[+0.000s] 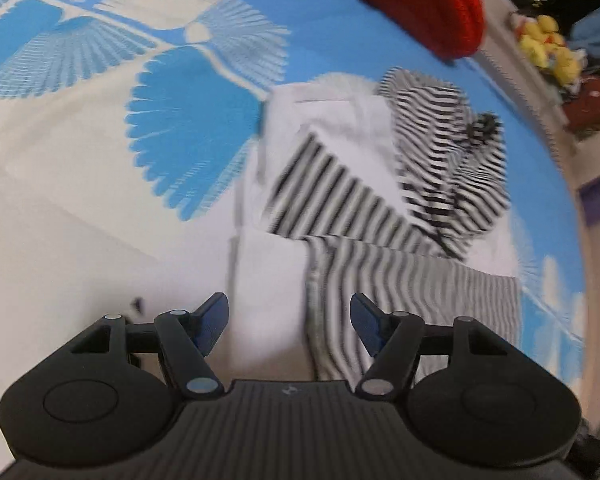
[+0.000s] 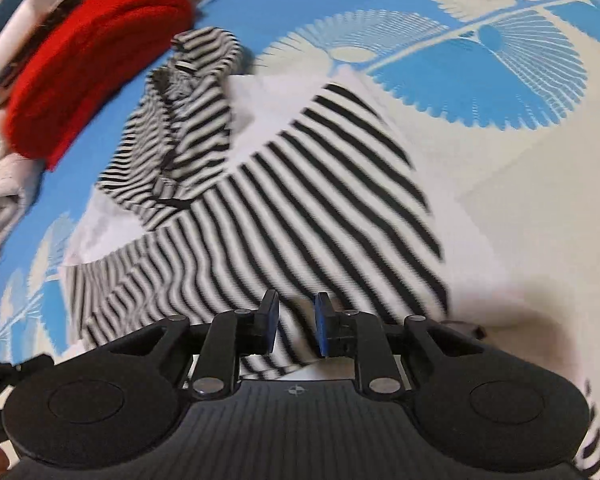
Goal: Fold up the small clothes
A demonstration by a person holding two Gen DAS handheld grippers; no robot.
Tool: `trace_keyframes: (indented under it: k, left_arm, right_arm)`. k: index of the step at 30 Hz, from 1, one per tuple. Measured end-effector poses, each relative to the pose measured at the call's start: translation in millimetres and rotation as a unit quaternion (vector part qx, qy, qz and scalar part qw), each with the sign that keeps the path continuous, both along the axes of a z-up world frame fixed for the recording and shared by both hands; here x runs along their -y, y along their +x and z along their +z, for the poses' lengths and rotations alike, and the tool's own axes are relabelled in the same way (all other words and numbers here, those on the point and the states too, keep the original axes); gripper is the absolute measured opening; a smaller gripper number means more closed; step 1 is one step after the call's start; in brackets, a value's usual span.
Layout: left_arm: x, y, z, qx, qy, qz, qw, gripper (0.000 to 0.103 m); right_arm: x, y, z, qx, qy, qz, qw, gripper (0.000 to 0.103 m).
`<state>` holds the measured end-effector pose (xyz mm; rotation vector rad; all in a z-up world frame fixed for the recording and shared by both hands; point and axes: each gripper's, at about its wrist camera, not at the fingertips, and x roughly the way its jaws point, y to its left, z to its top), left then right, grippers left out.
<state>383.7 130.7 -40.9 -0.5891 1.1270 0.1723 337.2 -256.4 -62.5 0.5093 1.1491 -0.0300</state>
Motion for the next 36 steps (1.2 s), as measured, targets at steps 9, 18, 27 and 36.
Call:
trace_keyframes:
  k: [9, 18, 27, 36]
  left_arm:
    - [15.4, 11.7, -6.9, 0.029, 0.056, -0.091, 0.9939, 0.0]
    - [-14.4, 10.9, -22.5, -0.02, 0.021, -0.063, 0.9976, 0.026]
    - [21.7, -4.3, 42.6, 0.182, 0.128, -0.136, 0.9654, 0.005]
    - [18.5, 1.1, 24.7, 0.105, 0.167, -0.086, 0.9765, 0.011]
  right_arm:
    - [-21.0, 9.8, 7.3, 0.009, 0.022, 0.058, 0.998, 0.021]
    - [-41.1, 6.8, 14.0, 0.016, 0.002, 0.103, 0.995, 0.021]
    - [-45.0, 7.0, 10.6, 0.015, -0.016, 0.102, 0.995, 0.021]
    - [-10.9, 6.5, -12.3, -0.045, -0.044, -0.008, 0.998, 0.02]
